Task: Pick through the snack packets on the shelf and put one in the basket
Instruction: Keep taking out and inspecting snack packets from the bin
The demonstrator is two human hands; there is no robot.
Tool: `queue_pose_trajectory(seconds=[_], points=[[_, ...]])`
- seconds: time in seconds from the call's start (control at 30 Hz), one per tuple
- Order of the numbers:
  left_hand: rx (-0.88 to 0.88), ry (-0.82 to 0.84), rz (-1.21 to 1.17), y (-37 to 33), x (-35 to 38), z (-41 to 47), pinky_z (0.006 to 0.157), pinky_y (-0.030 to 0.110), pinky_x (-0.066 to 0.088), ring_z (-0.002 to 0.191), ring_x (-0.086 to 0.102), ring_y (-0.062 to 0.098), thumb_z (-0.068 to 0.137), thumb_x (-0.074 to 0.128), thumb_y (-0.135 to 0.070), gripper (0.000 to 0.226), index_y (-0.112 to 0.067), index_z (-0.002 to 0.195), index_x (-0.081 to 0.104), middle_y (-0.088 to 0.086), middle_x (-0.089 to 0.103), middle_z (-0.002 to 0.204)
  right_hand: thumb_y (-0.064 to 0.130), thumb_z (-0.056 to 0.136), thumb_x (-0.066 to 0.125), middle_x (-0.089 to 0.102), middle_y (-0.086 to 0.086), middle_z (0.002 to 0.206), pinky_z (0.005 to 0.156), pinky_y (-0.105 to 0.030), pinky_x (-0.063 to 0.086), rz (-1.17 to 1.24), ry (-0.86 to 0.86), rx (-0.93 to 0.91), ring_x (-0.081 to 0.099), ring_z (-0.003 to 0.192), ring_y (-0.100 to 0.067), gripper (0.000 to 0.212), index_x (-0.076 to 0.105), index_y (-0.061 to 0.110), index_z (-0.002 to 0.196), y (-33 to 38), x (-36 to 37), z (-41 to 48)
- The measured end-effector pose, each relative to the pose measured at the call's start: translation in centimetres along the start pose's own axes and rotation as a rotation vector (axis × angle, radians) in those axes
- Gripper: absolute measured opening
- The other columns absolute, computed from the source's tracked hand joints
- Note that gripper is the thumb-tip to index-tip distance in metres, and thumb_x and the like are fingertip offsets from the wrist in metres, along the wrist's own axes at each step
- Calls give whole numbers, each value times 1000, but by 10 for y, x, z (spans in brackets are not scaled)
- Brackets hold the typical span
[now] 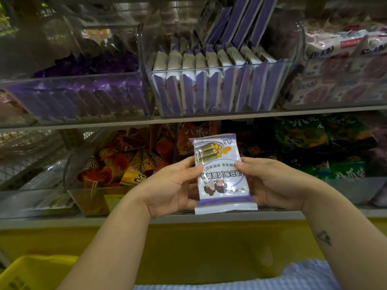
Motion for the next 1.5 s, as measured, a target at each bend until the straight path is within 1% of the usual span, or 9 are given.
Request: queue_pose_trajectory(seconds=[0.1,0.27,0.53,0.83,0.97,1.07,1.2,1.33,1.5], points=[[32,-48,25,0,-1,3,76,47,61,103,68,27,91,57,-22,31,-25,121,64,13,69,121,30,84,53,70,-15,116,83,-45,59,-19,-27,-40,68,106,-29,48,53,10,128,2,-2,0],[477,-621,539,-23,-14,2,77,37,60,94,68,9,94,62,-12,23,-34,100,62,-5,68,106,34,83,59,74,-10,107,74,-39,61,-127,-128,-175,72,99,-27,45,51,14,123,8,-5,3],[352,-242,267,-13,14,6,87,38,58,104,68,10,73,70,-42,57,-34,126,50,-2,57,129,37,82,61,72,-6,110,72,-31,58,-179,-66,-302,70,102,-22,37,59,26,118,13,5,2],[222,-48,143,-4,16,5,82,40,59,108,68,26,90,58,-8,41,-23,129,54,6,71,118,22,74,72,74,1,105,80,-41,60,-115,-292,-401,72,97,-17,61,41,35,126,16,-10,5],[340,-240,298,-12,3,8,92,45,56,113,65,21,92,61,-8,40,-31,124,55,0,70,119,15,80,73,72,8,105,73,-31,60,-298,-338,-511,70,99,-12,51,52,34,123,24,-11,1],[552,-450,475,-30,-8,0,87,23,55,114,59,2,87,69,-18,50,-52,116,47,-15,62,121,11,86,70,70,13,104,75,-30,60,-483,-341,-570,67,100,-8,52,55,54,111,28,-6,-1],[628,-401,795,-33,-3,-4,75,15,53,106,57,-9,85,74,-22,51,-54,118,52,-28,61,111,11,84,72,69,19,111,79,-24,58,-591,-268,-617,66,102,-1,57,55,57,115,29,7,-3],[583,-297,779,-29,-5,-2,63,15,51,89,65,-2,87,71,-15,39,-47,109,64,-20,69,98,25,71,78,70,26,105,77,-14,55,-604,-282,-589,66,99,5,62,53,44,125,30,9,-3],[606,-350,538,-40,-29,-7,84,28,54,103,66,11,76,71,-27,33,-47,102,69,-8,72,106,36,59,81,72,18,103,75,-19,55,-644,-349,-476,67,96,3,61,64,32,118,32,-15,-14]])
Point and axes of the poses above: each hand's wrist, its own z-axis towards the middle knuckle, its own x-axis out of the palm, y = z × x, the point moved 6 cm from there along z, towards the middle knuckle
